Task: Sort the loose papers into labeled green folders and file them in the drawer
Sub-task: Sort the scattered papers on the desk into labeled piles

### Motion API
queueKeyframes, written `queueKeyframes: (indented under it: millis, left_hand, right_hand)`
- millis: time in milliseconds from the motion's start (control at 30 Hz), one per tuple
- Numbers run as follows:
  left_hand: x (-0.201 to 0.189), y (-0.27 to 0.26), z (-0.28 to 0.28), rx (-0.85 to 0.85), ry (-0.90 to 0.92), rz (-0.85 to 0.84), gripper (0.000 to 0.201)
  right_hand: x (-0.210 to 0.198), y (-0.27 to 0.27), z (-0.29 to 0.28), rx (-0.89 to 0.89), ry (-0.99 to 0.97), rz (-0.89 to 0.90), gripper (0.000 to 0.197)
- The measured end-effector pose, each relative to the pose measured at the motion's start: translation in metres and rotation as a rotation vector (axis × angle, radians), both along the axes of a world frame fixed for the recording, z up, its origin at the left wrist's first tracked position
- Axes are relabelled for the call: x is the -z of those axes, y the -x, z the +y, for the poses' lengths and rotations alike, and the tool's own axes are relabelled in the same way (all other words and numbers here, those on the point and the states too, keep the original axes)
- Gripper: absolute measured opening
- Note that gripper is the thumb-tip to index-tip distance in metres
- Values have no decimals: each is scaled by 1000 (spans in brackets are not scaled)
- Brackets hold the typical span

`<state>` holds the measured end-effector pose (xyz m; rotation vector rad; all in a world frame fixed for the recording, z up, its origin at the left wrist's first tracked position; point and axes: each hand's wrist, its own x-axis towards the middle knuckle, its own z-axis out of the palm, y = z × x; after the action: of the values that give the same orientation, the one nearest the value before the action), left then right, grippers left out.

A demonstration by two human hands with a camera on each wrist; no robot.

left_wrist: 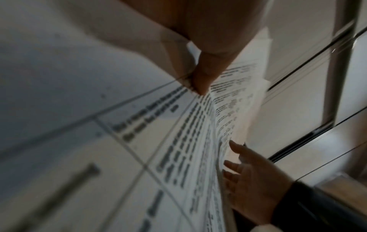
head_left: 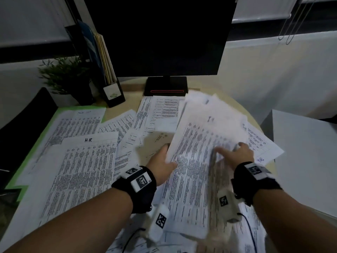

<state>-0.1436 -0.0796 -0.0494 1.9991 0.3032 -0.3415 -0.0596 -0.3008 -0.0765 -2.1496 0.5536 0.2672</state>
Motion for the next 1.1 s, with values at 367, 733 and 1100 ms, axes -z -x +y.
queueKeyframes:
  millis: [367, 733, 1100]
  left_hand:
    - [-96, -20, 15, 15, 246, -268, 42]
    - [-116, -19, 16, -197, 202, -536, 41]
    - [-131, -21, 15, -127, 314, -497, 27]
  right_hand:
    - [-104, -5, -31, -103, -685, -497, 51]
    - [-143, 20, 0, -153, -649, -788, 29]
    - [-156, 16, -3, -186, -727, -796, 56]
